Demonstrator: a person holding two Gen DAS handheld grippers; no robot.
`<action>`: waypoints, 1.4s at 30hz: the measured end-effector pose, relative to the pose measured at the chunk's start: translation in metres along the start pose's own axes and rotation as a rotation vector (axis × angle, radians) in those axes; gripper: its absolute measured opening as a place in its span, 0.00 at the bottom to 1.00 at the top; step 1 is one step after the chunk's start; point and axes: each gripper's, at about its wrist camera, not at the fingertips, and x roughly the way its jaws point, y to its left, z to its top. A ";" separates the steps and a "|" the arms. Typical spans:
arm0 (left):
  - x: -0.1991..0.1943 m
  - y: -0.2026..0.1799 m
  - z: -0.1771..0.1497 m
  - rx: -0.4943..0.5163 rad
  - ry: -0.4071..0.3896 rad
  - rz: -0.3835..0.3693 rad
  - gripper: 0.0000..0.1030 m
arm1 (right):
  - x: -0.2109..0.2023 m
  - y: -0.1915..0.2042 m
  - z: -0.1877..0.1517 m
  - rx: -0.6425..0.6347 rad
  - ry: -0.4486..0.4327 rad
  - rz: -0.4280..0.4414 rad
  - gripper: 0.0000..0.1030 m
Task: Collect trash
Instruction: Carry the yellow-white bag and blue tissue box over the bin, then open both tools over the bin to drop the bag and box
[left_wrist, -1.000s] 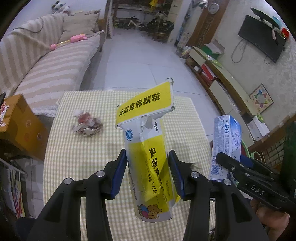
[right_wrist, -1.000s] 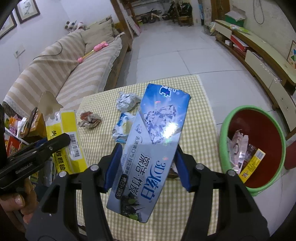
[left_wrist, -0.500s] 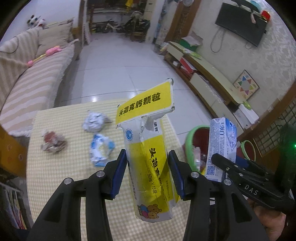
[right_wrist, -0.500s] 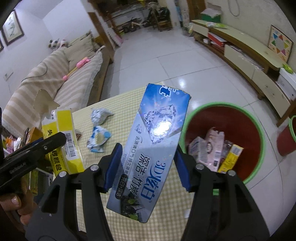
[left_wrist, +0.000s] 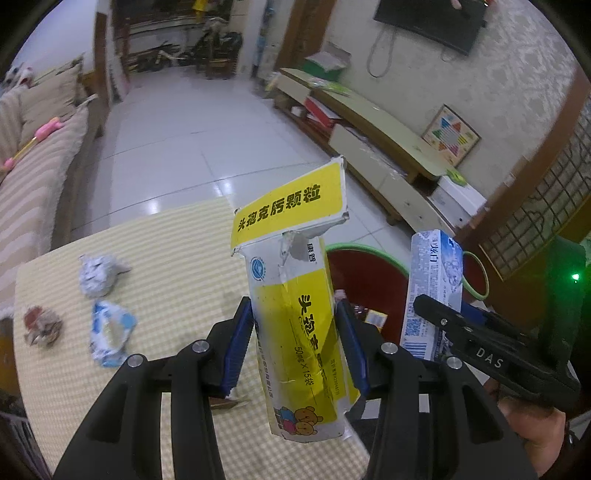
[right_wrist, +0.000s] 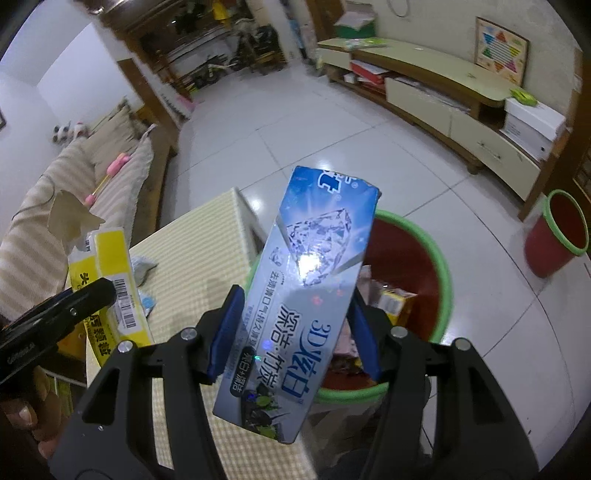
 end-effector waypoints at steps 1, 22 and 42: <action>0.004 -0.006 0.002 0.008 0.003 -0.005 0.42 | 0.001 -0.004 0.001 0.005 0.000 -0.003 0.53; 0.075 -0.062 0.011 0.140 0.106 -0.037 0.46 | 0.031 -0.057 0.000 0.062 0.054 -0.034 0.53; 0.050 -0.025 0.004 0.067 0.054 0.005 0.89 | 0.027 -0.029 -0.003 0.020 0.039 -0.058 0.90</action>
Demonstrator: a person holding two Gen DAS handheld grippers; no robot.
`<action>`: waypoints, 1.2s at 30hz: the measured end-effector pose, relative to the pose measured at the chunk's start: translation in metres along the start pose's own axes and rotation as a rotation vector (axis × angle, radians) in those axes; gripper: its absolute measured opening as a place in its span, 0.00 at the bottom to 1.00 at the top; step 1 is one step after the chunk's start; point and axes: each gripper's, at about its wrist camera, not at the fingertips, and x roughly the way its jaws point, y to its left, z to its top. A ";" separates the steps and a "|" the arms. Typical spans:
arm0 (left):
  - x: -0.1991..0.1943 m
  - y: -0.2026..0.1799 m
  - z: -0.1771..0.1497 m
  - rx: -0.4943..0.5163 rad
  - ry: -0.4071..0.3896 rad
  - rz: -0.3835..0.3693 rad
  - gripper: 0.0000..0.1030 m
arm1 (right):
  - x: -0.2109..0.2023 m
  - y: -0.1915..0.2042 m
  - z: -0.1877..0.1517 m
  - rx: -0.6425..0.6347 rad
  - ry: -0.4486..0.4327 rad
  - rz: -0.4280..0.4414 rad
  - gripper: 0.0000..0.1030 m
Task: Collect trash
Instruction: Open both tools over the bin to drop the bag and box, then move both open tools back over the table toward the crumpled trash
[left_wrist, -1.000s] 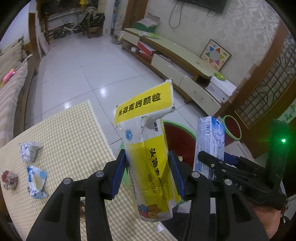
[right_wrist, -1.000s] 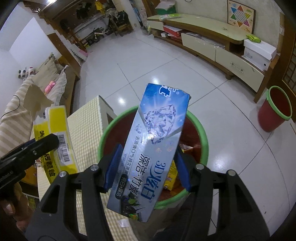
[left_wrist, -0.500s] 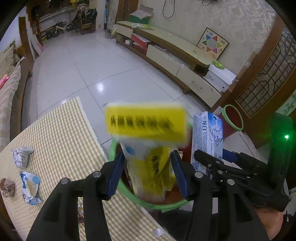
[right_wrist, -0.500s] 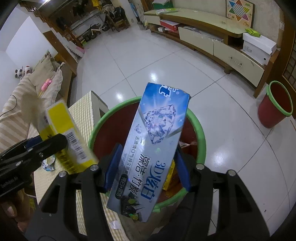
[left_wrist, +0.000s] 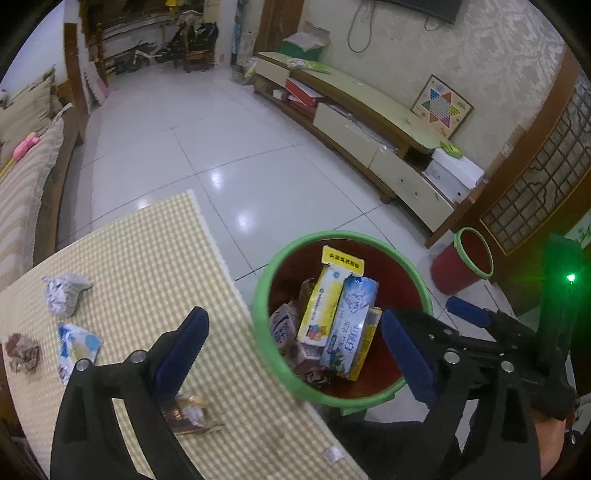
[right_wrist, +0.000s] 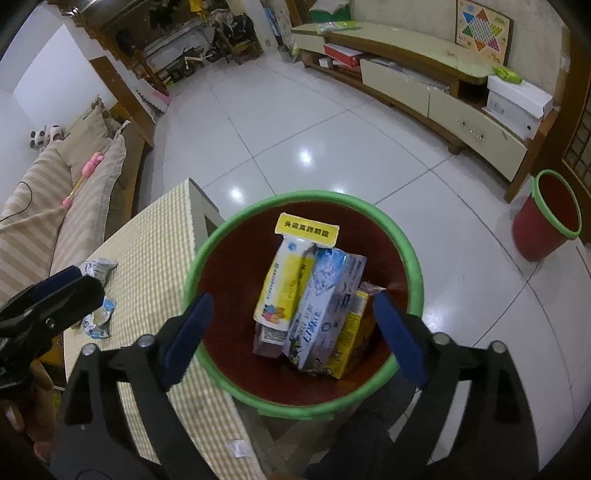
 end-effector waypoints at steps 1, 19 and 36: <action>-0.005 0.005 -0.002 -0.008 -0.005 0.003 0.90 | -0.003 0.005 -0.001 -0.006 -0.007 0.002 0.92; -0.110 0.124 -0.066 -0.194 -0.106 0.168 0.92 | -0.047 0.122 -0.036 -0.187 -0.082 -0.023 0.95; -0.185 0.230 -0.143 -0.345 -0.228 0.251 0.92 | -0.048 0.229 -0.079 -0.384 -0.071 0.055 0.95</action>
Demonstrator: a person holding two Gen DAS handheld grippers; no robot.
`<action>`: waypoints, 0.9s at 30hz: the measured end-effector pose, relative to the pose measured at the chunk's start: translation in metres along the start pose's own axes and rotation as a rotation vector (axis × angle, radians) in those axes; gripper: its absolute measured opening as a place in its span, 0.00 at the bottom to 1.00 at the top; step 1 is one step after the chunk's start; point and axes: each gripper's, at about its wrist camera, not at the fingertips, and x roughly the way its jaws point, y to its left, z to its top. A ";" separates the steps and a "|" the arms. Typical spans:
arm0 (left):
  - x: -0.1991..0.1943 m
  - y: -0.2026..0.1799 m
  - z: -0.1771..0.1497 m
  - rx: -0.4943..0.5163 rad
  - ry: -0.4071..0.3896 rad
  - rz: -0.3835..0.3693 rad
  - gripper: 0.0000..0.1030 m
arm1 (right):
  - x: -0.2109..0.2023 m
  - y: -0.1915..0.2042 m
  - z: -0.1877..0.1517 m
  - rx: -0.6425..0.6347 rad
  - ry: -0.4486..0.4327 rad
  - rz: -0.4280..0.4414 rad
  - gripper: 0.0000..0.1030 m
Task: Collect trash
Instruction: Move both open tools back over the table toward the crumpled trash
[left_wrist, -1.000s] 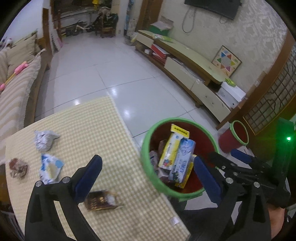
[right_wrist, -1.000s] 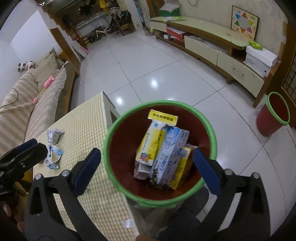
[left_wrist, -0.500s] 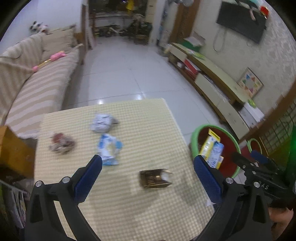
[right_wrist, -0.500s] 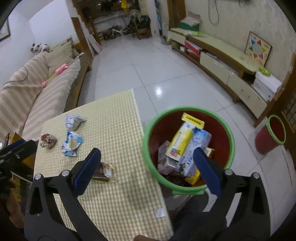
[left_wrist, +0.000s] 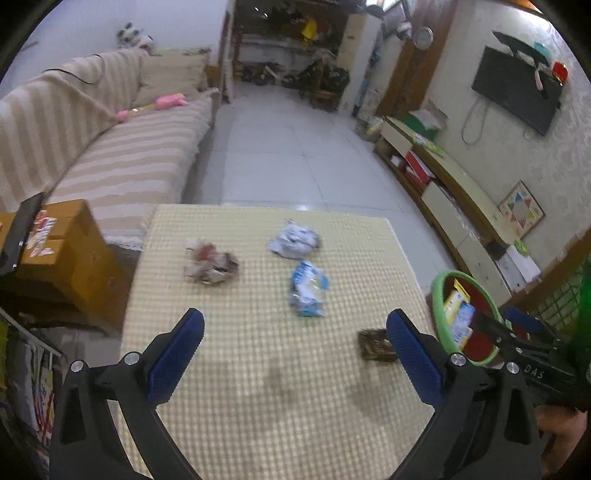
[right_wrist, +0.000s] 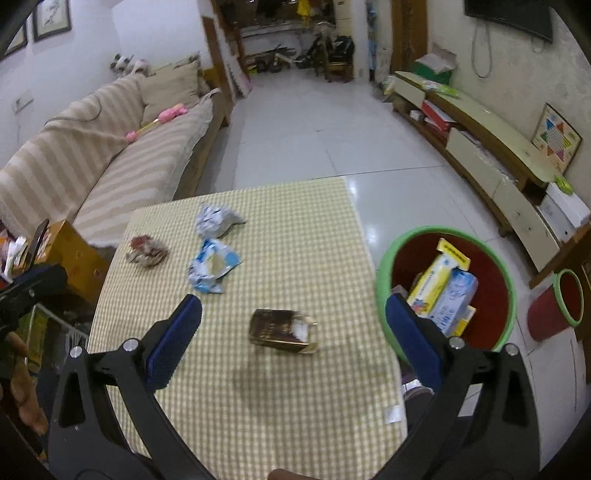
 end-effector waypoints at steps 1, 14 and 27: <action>-0.001 0.006 -0.001 0.004 -0.002 0.004 0.92 | 0.003 0.004 0.000 -0.012 0.006 0.002 0.95; 0.023 0.058 0.002 -0.044 0.068 0.029 0.92 | 0.046 0.057 0.009 -0.078 0.079 0.080 0.95; 0.105 0.093 0.023 -0.043 0.158 0.054 0.92 | 0.143 0.100 0.021 -0.072 0.224 0.127 0.95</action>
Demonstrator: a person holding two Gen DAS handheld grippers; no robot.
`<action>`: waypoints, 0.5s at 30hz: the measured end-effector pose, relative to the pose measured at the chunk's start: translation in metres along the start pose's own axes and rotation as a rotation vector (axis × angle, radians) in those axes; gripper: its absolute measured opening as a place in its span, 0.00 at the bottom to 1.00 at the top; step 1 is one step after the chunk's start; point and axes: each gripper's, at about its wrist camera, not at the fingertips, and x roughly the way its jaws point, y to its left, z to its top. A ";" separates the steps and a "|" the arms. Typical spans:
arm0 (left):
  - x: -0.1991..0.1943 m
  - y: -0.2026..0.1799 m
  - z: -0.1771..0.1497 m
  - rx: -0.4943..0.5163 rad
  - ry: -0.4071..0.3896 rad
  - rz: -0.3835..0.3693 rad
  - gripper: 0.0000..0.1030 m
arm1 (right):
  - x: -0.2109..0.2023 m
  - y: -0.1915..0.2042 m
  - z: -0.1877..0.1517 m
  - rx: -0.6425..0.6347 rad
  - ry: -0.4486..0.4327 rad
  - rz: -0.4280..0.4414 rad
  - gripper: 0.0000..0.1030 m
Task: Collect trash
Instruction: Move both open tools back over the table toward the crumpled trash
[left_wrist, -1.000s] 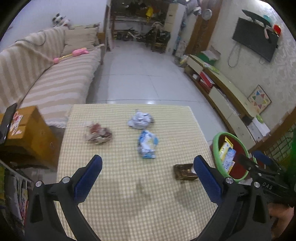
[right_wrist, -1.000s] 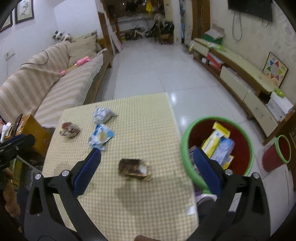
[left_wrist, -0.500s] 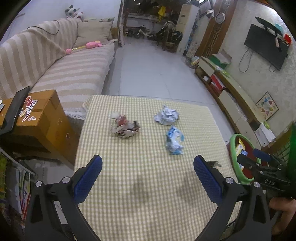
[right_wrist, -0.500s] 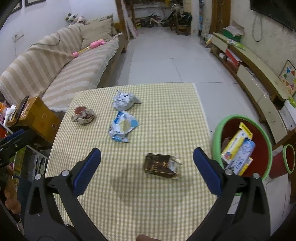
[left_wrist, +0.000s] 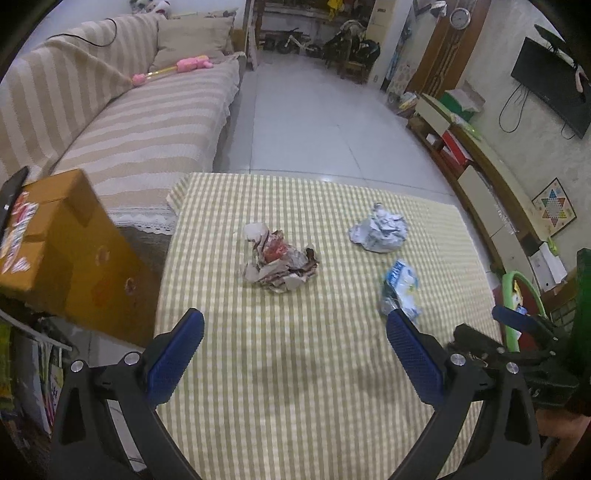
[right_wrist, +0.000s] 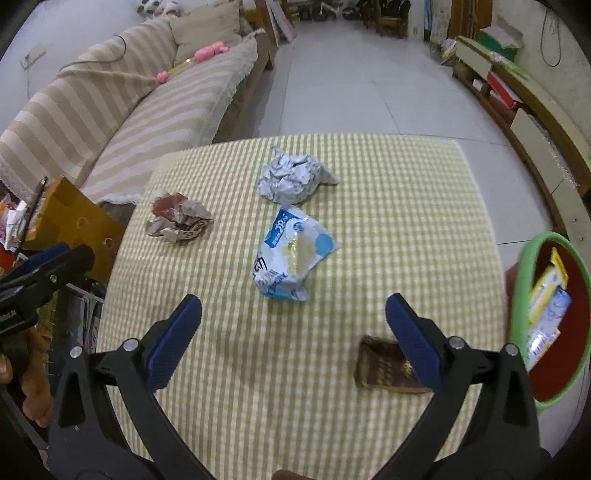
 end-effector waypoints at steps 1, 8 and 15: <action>0.008 0.002 0.004 0.001 0.008 0.000 0.92 | 0.007 0.001 0.003 -0.002 0.008 -0.007 0.95; 0.059 0.012 0.018 -0.003 0.070 -0.006 0.91 | 0.049 -0.001 0.015 0.006 0.055 -0.013 0.95; 0.101 0.020 0.026 -0.008 0.114 -0.001 0.87 | 0.076 0.002 0.018 0.003 0.071 -0.020 0.95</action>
